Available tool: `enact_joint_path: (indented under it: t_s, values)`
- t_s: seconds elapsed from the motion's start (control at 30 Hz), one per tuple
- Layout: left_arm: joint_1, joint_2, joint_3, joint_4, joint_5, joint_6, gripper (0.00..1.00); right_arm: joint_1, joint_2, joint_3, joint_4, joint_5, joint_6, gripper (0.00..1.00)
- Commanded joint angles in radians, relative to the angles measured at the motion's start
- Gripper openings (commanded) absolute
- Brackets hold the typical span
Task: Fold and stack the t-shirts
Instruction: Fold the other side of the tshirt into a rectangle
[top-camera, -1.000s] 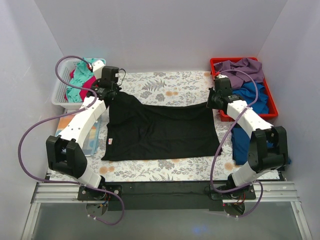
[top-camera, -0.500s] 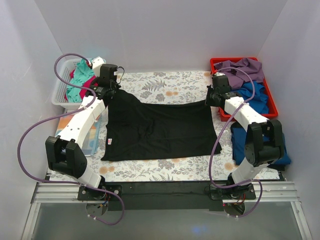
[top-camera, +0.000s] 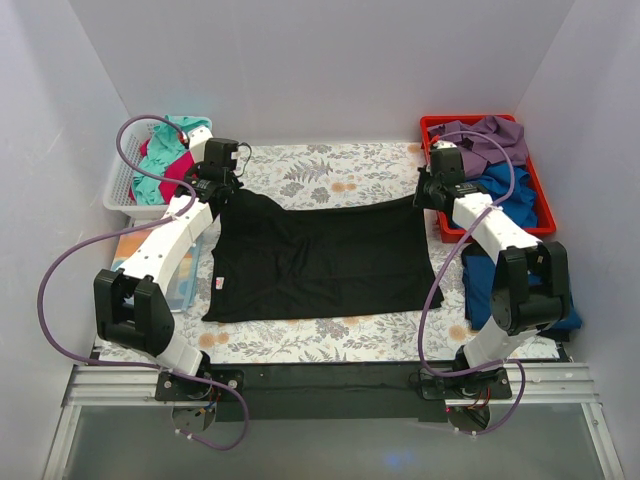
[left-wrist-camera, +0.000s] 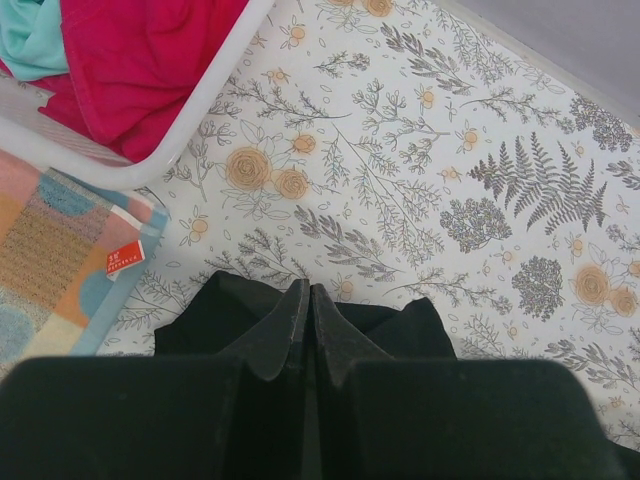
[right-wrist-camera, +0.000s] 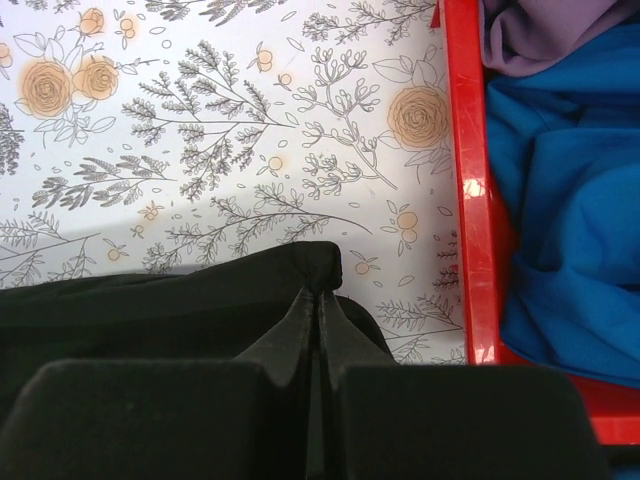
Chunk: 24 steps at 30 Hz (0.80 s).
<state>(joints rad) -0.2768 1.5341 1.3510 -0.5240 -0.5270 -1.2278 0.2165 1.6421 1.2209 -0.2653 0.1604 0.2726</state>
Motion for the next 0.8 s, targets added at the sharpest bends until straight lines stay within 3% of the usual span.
enact_joint_path:
  t_s: [0.0,0.2,0.77]
  values:
    - [0.005,-0.018,0.028,-0.01,-0.008,-0.001,0.0,-0.005,-0.016,0.026,0.035,-0.018,-0.009,0.01]
    - [0.005,-0.074,-0.022,-0.059,-0.016,-0.038,0.0,-0.005,-0.068,-0.063,0.035,-0.048,0.002,0.01]
    - [0.005,-0.385,-0.371,-0.189,0.028,-0.186,0.0,-0.008,-0.298,-0.382,0.018,-0.016,0.014,0.01]
